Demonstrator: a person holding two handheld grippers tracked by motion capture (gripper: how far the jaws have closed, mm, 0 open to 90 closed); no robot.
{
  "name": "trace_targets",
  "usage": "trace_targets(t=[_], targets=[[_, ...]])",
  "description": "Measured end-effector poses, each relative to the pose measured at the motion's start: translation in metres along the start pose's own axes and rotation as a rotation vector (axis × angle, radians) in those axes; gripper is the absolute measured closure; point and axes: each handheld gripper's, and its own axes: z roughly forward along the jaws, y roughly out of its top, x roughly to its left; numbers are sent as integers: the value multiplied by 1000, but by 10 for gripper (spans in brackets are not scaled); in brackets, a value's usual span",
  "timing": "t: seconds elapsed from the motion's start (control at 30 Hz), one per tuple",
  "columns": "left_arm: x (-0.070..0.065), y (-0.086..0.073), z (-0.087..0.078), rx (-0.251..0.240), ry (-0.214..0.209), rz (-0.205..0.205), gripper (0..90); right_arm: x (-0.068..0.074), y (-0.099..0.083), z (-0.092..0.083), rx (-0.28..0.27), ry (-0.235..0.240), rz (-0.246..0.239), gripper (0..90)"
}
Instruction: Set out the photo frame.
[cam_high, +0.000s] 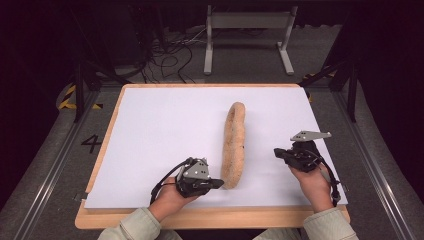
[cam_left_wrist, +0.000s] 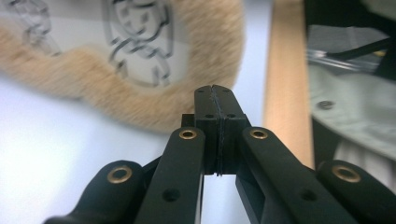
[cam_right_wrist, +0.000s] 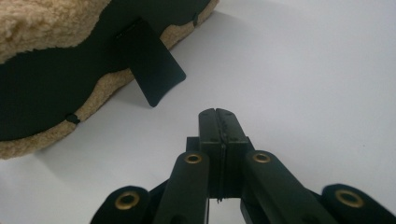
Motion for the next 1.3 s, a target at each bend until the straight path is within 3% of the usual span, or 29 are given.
trace_targets(t=[0.17,0.27,0.5,0.8,0.97,1.07,1.3], targets=[[2,2,15,35,22,13,899,1,0,-1,-5,1,-2,900],[3,4,18,36,10,2,899,0,0,-1,-6,5,-3,900],[-2,13,28,41,-9,19,899,0,-2,-1,-7,6,-5,900],[-6,31,51,38,-42,29,899,-3,-5,-9,-18,2,7,900],[-9,39,62,41,-14,25,880,-3,-5,-11,-24,15,16,873],[-9,40,61,47,-13,21,875,-1,-3,-12,-30,26,14,852],[-1,32,40,7,-18,-50,815,9,8,-14,-48,62,-4,741]])
